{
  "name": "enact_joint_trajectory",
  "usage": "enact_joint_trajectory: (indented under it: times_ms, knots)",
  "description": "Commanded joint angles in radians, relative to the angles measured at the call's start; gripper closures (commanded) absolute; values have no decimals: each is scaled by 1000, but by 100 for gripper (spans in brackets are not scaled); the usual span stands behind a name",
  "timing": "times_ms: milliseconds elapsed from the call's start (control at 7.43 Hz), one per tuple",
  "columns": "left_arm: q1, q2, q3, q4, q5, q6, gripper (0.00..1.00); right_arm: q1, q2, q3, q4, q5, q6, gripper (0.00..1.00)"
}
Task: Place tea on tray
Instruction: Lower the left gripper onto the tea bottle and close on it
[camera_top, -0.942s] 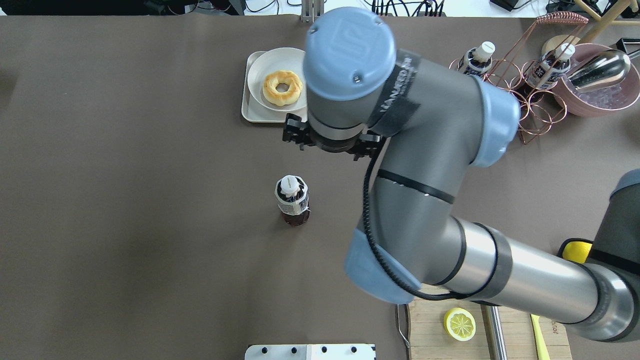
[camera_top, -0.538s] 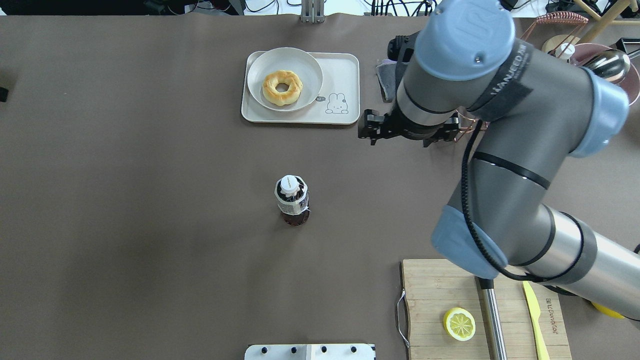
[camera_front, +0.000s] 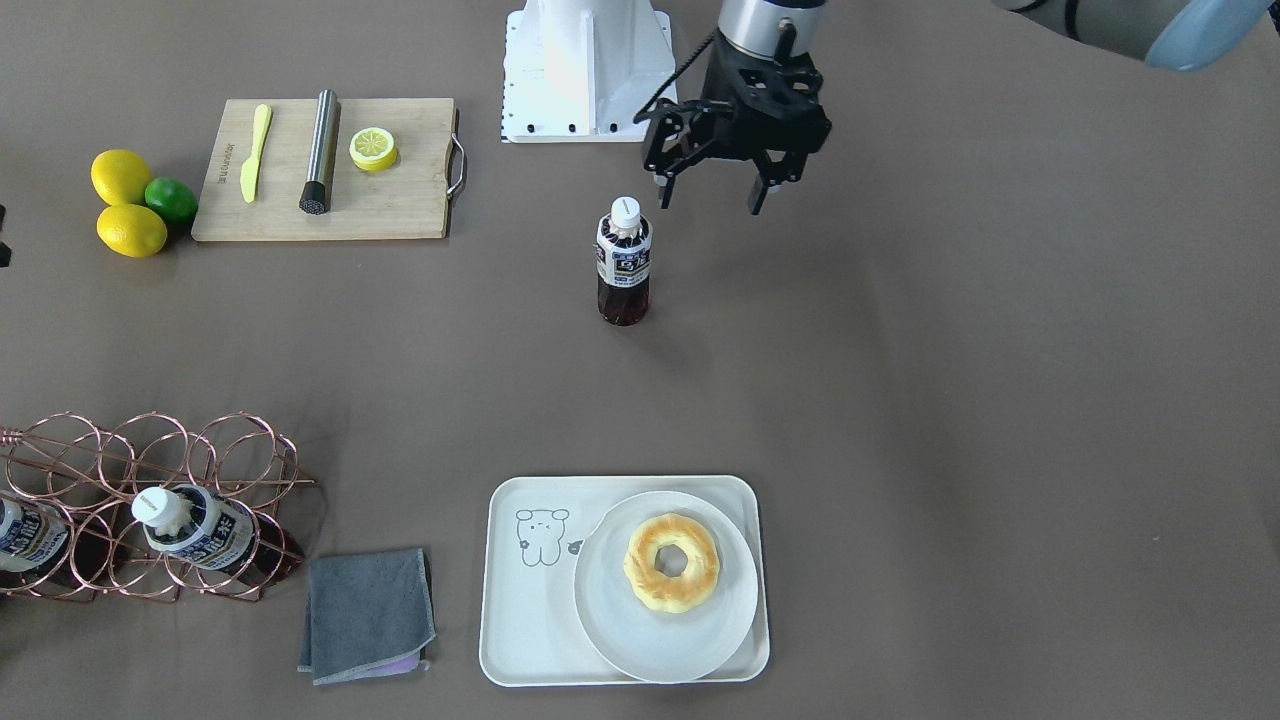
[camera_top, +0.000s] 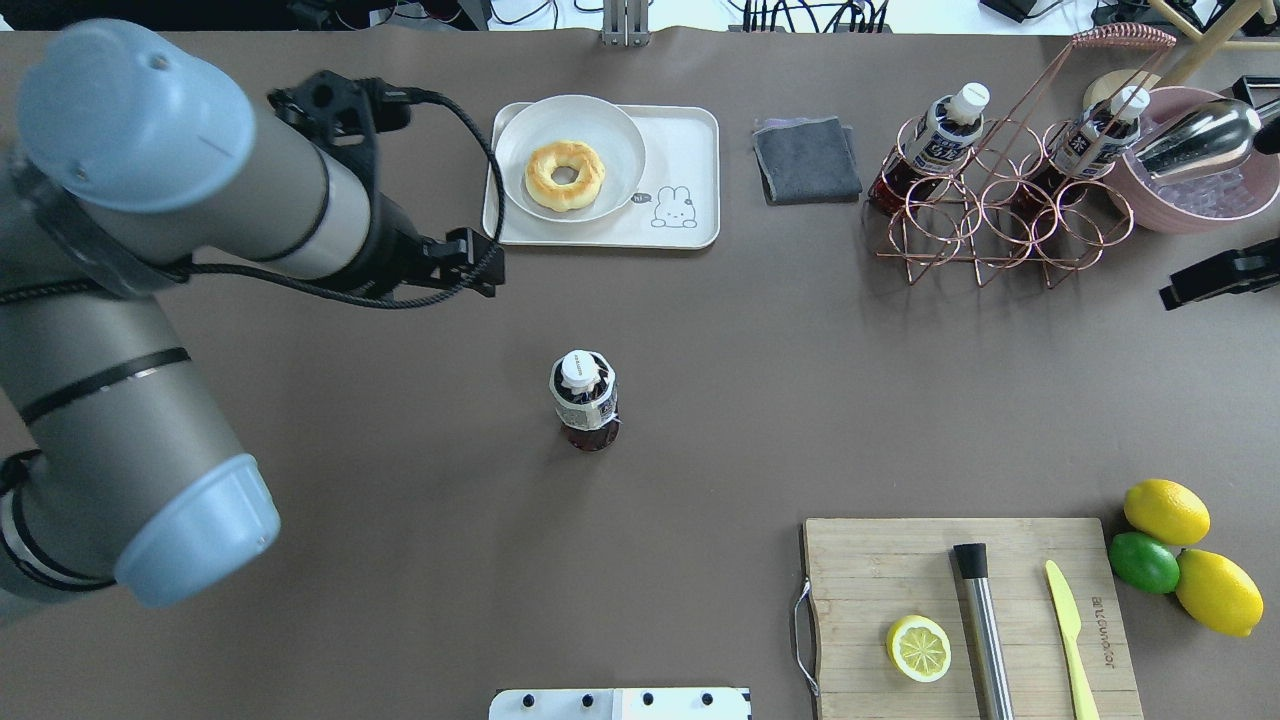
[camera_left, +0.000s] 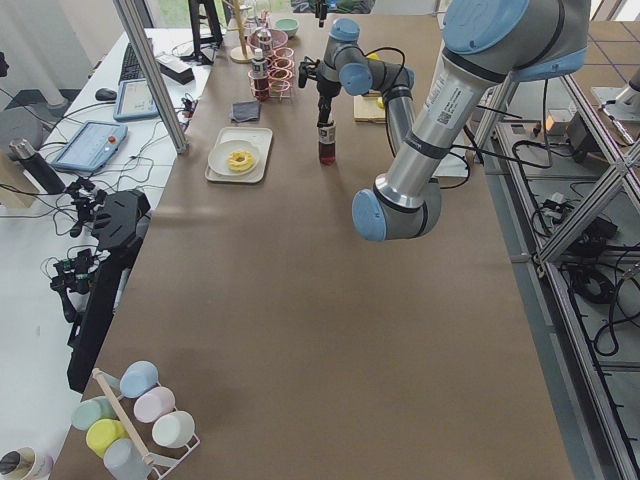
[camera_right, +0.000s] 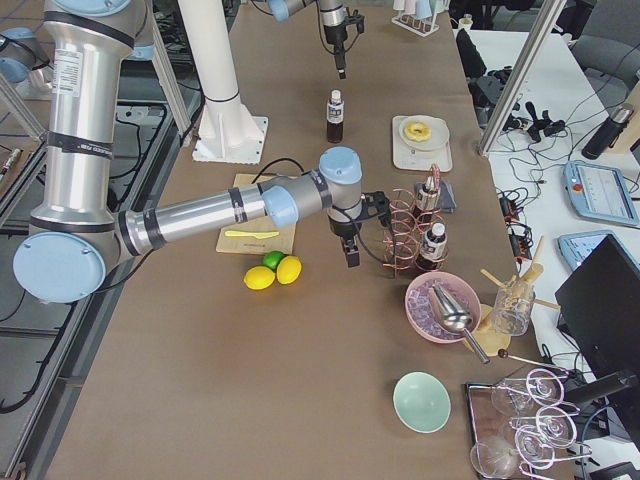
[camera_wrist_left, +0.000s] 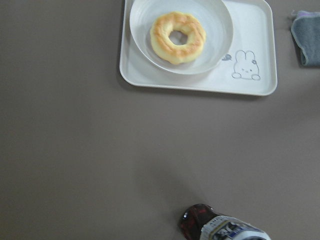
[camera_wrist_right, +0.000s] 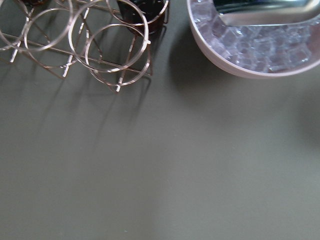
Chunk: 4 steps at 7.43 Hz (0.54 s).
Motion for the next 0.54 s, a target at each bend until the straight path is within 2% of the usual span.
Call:
enact_joint_trajectory:
  times_ms: [0,269,404]
  knots:
    - [137,-90,72,25,163,-84,1,144,-68,-123,107,65,-184,0]
    - [143,-93,87,25,188,-82,2,152,-67,-120,107,68,-188,0]
    - [145,-96,106,25,249,-81,2,154,-67,-120,107,68,-188,0]
